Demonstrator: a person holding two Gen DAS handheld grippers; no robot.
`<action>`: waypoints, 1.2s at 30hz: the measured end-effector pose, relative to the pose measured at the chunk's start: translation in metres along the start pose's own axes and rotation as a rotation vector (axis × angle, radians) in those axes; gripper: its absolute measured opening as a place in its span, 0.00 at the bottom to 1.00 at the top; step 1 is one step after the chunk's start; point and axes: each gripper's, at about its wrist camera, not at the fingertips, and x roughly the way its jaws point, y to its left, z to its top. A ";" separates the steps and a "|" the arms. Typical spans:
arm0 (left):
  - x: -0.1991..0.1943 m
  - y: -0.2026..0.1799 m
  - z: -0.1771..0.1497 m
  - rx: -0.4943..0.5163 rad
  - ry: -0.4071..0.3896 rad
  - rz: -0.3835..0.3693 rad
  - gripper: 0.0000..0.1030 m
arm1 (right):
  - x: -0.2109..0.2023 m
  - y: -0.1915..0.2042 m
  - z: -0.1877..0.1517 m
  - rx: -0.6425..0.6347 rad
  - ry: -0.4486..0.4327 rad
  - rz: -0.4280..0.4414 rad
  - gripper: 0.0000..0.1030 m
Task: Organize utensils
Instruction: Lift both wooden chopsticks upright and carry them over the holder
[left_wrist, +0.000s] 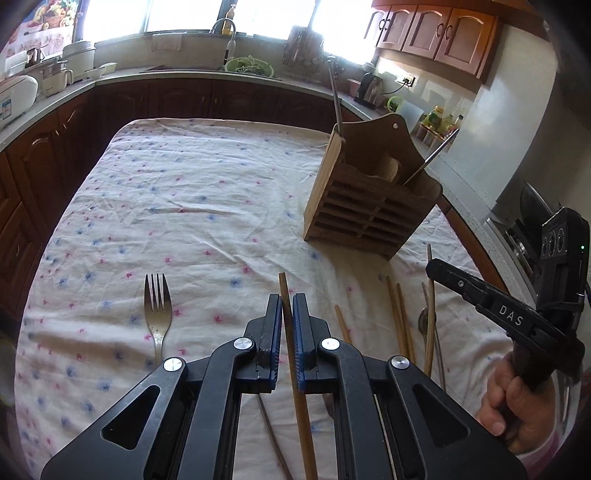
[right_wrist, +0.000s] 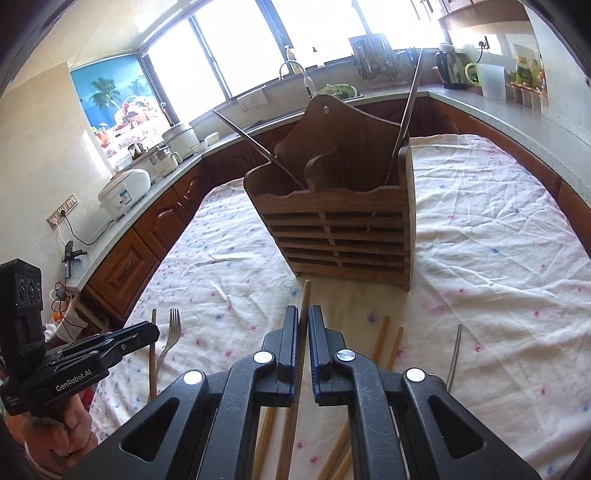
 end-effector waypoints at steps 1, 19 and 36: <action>-0.005 -0.001 0.000 0.001 -0.009 -0.005 0.05 | -0.004 0.000 0.000 0.001 -0.008 0.006 0.05; -0.091 -0.018 0.013 0.022 -0.238 -0.096 0.04 | -0.099 0.011 0.024 -0.014 -0.227 0.060 0.05; -0.104 -0.021 0.041 0.045 -0.325 -0.088 0.04 | -0.107 0.000 0.048 -0.012 -0.294 0.046 0.05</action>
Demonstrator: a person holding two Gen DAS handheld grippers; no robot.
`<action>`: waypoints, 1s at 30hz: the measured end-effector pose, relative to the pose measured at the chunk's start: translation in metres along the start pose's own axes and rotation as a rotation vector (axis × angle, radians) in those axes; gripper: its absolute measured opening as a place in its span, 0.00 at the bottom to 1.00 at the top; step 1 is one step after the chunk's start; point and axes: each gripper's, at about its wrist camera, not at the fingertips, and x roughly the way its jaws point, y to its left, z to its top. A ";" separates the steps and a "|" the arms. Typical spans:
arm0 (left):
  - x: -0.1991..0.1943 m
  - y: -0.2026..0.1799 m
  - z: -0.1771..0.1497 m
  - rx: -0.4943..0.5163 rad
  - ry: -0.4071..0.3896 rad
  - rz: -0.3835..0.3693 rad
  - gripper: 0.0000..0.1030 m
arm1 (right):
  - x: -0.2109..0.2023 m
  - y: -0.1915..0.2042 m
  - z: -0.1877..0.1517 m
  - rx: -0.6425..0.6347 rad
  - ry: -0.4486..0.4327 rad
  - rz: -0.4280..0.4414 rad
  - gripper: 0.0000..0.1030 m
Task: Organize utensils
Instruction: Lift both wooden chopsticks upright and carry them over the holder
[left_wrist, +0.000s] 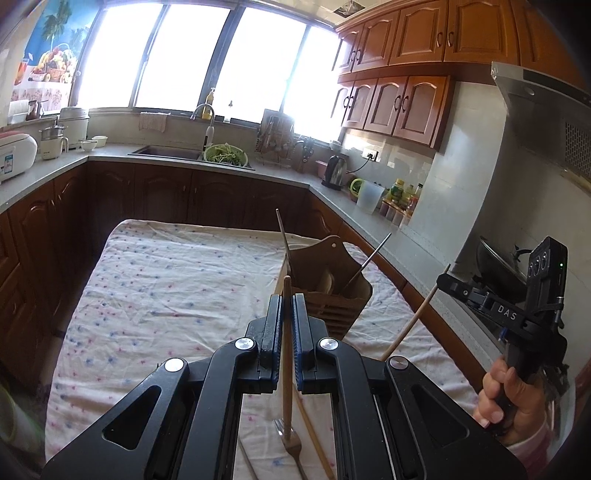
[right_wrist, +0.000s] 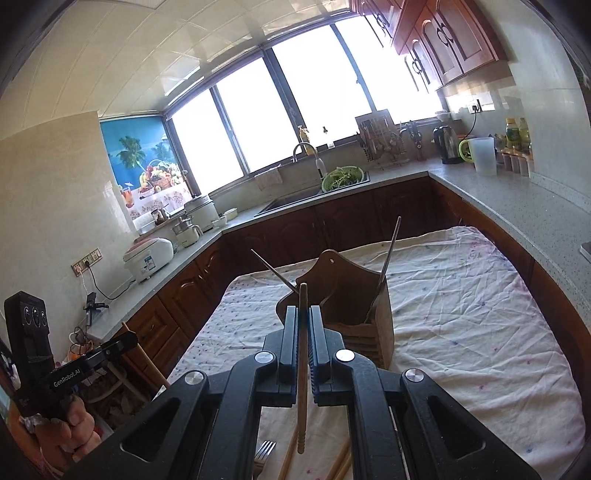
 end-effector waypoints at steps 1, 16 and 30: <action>0.000 0.000 0.002 0.001 -0.005 0.001 0.04 | 0.000 -0.001 0.001 0.001 -0.004 0.000 0.05; 0.015 -0.010 0.061 0.031 -0.186 -0.036 0.04 | -0.001 -0.014 0.054 -0.021 -0.116 -0.044 0.05; 0.067 -0.030 0.117 0.060 -0.326 -0.042 0.04 | 0.018 -0.040 0.115 -0.011 -0.243 -0.117 0.05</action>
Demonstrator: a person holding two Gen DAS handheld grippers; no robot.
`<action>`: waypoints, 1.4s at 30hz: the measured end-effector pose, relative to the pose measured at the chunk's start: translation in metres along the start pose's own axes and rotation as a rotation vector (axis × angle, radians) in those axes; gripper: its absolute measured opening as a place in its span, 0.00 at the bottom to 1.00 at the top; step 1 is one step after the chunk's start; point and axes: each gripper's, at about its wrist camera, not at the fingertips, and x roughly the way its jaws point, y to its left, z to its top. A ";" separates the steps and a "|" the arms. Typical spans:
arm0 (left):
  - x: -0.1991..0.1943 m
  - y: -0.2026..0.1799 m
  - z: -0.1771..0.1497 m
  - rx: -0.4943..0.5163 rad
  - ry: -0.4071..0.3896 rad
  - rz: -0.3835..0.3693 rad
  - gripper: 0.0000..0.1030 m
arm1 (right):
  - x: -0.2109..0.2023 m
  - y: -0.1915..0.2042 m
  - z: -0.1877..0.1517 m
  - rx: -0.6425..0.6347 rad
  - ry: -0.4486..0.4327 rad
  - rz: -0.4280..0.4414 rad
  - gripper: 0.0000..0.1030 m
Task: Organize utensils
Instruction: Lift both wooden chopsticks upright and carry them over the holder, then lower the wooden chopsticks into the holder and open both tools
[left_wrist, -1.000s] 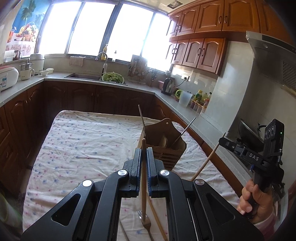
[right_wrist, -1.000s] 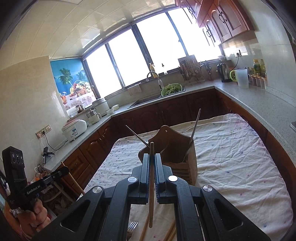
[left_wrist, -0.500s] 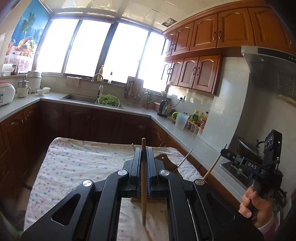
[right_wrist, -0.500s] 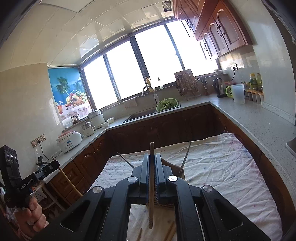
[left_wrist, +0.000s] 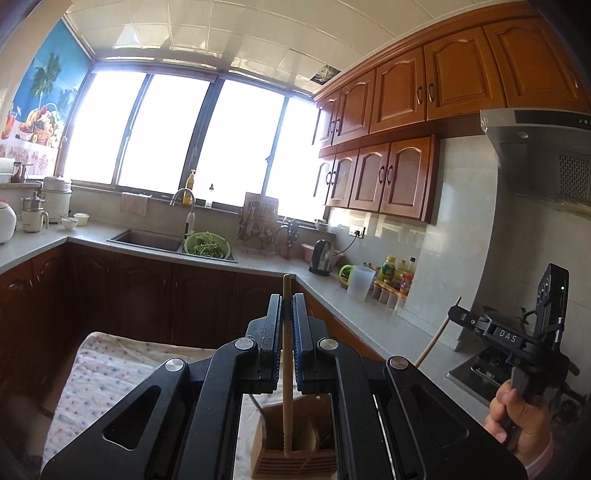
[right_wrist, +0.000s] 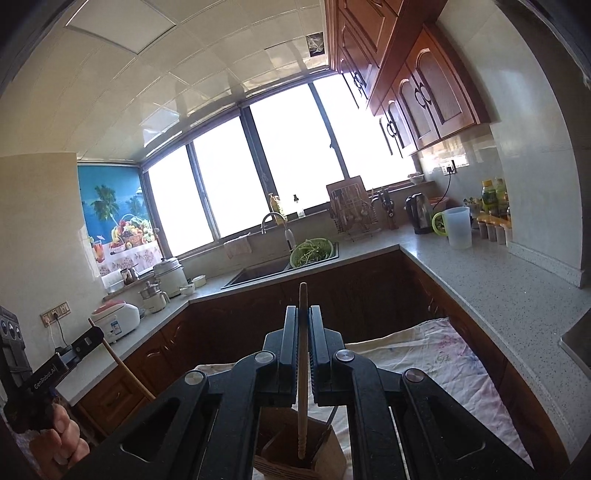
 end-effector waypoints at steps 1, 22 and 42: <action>0.006 0.000 -0.004 0.001 -0.004 0.005 0.04 | 0.004 -0.001 -0.002 -0.001 0.001 -0.004 0.05; 0.052 0.012 -0.028 -0.031 -0.053 0.040 0.04 | 0.062 -0.025 -0.069 0.041 0.109 -0.030 0.05; 0.090 0.027 -0.106 -0.064 0.168 0.057 0.05 | 0.080 -0.031 -0.086 0.045 0.164 -0.044 0.05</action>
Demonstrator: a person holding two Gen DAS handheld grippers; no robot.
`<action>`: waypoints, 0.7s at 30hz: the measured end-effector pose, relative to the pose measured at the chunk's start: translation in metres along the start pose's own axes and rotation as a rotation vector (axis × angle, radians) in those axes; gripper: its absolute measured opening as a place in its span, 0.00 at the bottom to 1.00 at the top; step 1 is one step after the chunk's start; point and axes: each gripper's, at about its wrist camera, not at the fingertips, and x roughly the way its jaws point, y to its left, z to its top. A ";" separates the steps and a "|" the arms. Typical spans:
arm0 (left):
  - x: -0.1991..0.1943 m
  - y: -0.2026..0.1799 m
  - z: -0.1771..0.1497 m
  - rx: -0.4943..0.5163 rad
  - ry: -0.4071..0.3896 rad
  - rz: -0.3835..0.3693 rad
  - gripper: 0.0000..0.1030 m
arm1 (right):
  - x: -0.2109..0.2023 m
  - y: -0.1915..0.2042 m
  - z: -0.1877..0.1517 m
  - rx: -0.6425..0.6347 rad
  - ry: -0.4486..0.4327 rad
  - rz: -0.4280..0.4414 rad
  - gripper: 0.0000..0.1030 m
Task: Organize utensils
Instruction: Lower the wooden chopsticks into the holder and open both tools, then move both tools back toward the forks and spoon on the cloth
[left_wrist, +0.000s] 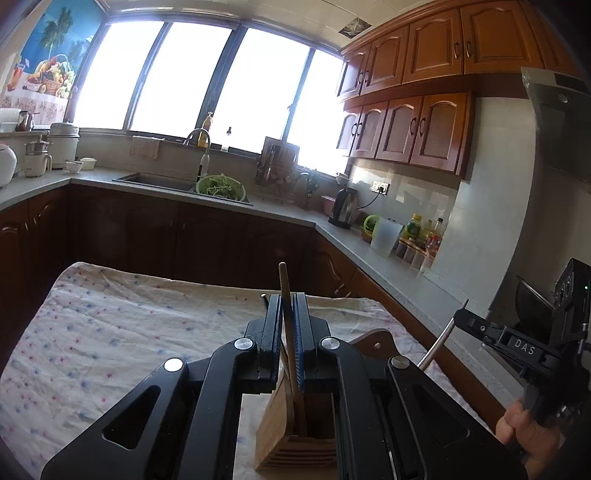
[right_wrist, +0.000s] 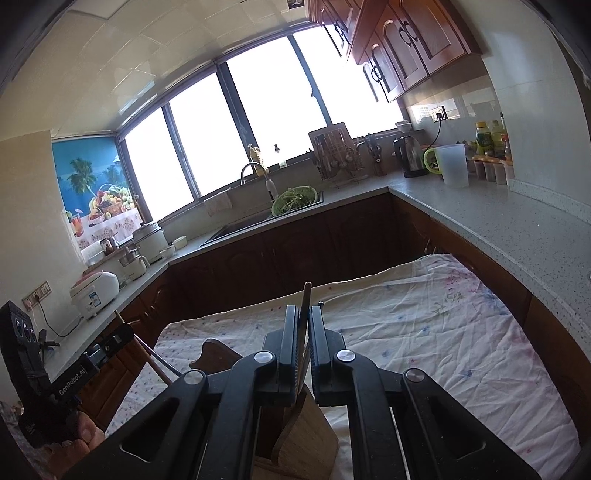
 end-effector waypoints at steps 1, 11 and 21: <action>0.000 -0.001 0.001 -0.002 0.005 -0.004 0.05 | 0.000 0.000 0.000 -0.001 0.002 -0.002 0.05; -0.009 -0.002 0.007 -0.011 0.048 -0.018 0.30 | -0.007 0.002 0.003 0.019 0.000 0.029 0.21; -0.072 0.000 -0.005 -0.007 0.031 0.060 0.92 | -0.064 0.002 -0.008 0.053 -0.090 0.042 1.00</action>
